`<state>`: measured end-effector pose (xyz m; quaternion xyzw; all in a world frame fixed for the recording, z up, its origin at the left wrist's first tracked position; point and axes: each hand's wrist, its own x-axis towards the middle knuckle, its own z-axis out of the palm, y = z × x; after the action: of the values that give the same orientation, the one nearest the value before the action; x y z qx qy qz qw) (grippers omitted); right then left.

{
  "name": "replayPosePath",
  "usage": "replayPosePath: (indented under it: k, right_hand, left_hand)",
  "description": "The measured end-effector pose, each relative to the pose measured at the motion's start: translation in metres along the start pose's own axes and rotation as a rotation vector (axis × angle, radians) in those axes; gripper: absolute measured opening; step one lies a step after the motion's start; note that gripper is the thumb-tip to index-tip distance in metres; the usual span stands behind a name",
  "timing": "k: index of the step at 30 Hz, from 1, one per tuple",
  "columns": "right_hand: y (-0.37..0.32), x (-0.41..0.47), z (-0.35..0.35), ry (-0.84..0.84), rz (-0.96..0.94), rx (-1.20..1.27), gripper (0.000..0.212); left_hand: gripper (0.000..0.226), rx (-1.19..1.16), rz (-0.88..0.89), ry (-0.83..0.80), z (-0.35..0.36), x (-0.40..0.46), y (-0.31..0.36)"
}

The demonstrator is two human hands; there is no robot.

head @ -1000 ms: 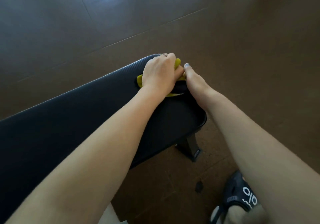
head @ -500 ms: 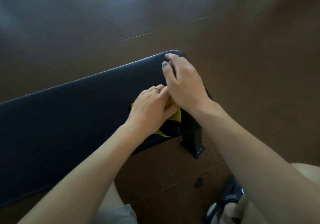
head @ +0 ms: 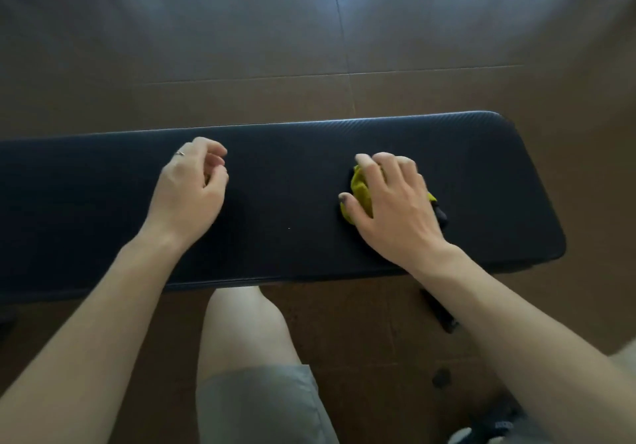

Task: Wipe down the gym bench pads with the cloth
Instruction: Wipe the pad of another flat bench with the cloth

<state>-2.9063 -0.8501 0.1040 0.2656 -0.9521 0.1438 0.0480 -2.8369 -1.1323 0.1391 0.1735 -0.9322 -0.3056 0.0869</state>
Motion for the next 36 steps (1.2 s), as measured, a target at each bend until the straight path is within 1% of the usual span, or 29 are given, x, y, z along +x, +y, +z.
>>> replayPosePath:
  k: [2, 5, 6, 8, 10, 13, 15, 17, 20, 23, 25, 26, 27, 28, 30, 32, 33, 34, 35, 36]
  right_hand:
    - [0.005, -0.008, -0.002, 0.009, 0.016, -0.008, 0.057]
    - [0.001, -0.013, 0.006, 0.077, 0.015, -0.009, 0.035]
    - [-0.005, -0.009, 0.009, 0.104, 0.013, 0.010, 0.029]
    - [-0.021, 0.004, 0.015, 0.117, -0.011, 0.026, 0.022]
    - [-0.044, 0.020, 0.022, 0.099, -0.074, 0.022, 0.018]
    - [-0.076, 0.042, 0.035, 0.086, -0.138, 0.039, 0.018]
    - [-0.092, 0.045, 0.039, 0.085, -0.180, 0.039, 0.019]
    - [-0.102, 0.037, 0.037, 0.051, -0.241, 0.060, 0.018]
    - [-0.110, 0.008, 0.028, -0.036, -0.384, 0.145, 0.017]
    - [-0.102, -0.029, 0.017, -0.091, -0.567, 0.173, 0.021]
    - [-0.081, -0.043, 0.008, -0.096, -0.672, 0.103, 0.024]
    - [-0.069, -0.044, 0.004, -0.070, -0.695, 0.059, 0.023]
    - [-0.056, -0.042, 0.003, -0.031, -0.671, 0.043, 0.022]
    - [-0.045, -0.040, 0.002, 0.009, -0.607, 0.050, 0.021]
    - [-0.024, -0.033, 0.001, 0.080, -0.436, 0.077, 0.023]
    - [-0.014, -0.019, -0.005, 0.159, -0.226, 0.144, 0.021]
    - [-0.018, -0.009, -0.005, 0.184, -0.120, 0.200, 0.018]
    - [-0.028, 0.003, -0.003, 0.186, -0.055, 0.248, 0.017]
    - [-0.045, 0.015, 0.004, 0.163, -0.056, 0.279, 0.016]
    - [-0.069, 0.024, 0.013, 0.127, -0.106, 0.276, 0.017]
  left_hand:
    - [0.019, 0.064, 0.036, 0.078, -0.005, -0.011, -0.018]
    - [0.016, 0.083, 0.089, 0.193, -0.003, -0.024, -0.034]
    - [0.015, 0.112, 0.128, 0.222, -0.001, -0.029, -0.037]
    - [0.015, 0.194, 0.218, 0.260, 0.009, -0.038, -0.043]
    - [0.019, 0.224, 0.247, 0.296, 0.016, -0.043, -0.046]
    - [0.023, 0.191, 0.238, 0.361, 0.018, -0.044, -0.045]
    - [0.023, 0.168, 0.235, 0.362, 0.019, -0.045, -0.046]
    - [0.024, 0.145, 0.225, 0.354, 0.018, -0.045, -0.048]
    - [0.025, 0.148, 0.230, 0.341, 0.017, -0.044, -0.048]
    - [0.026, 0.128, 0.248, 0.349, 0.017, -0.043, -0.050]
    - [0.028, 0.064, 0.224, 0.373, 0.017, -0.043, -0.051]
    - [0.028, 0.012, 0.200, 0.392, 0.015, -0.044, -0.052]
    - [0.029, -0.042, 0.176, 0.416, 0.013, -0.044, -0.053]
    - [0.028, -0.089, 0.152, 0.443, 0.010, -0.045, -0.054]
    - [0.028, -0.141, 0.115, 0.490, -0.001, -0.049, -0.061]
    - [0.029, -0.147, 0.090, 0.517, -0.013, -0.053, -0.070]
    - [0.030, -0.143, 0.070, 0.527, -0.017, -0.054, -0.076]
    - [0.032, -0.139, 0.043, 0.536, -0.021, -0.055, -0.082]
    - [0.033, -0.138, 0.012, 0.544, -0.024, -0.056, -0.088]
    - [0.035, -0.135, -0.015, 0.549, -0.026, -0.056, -0.093]
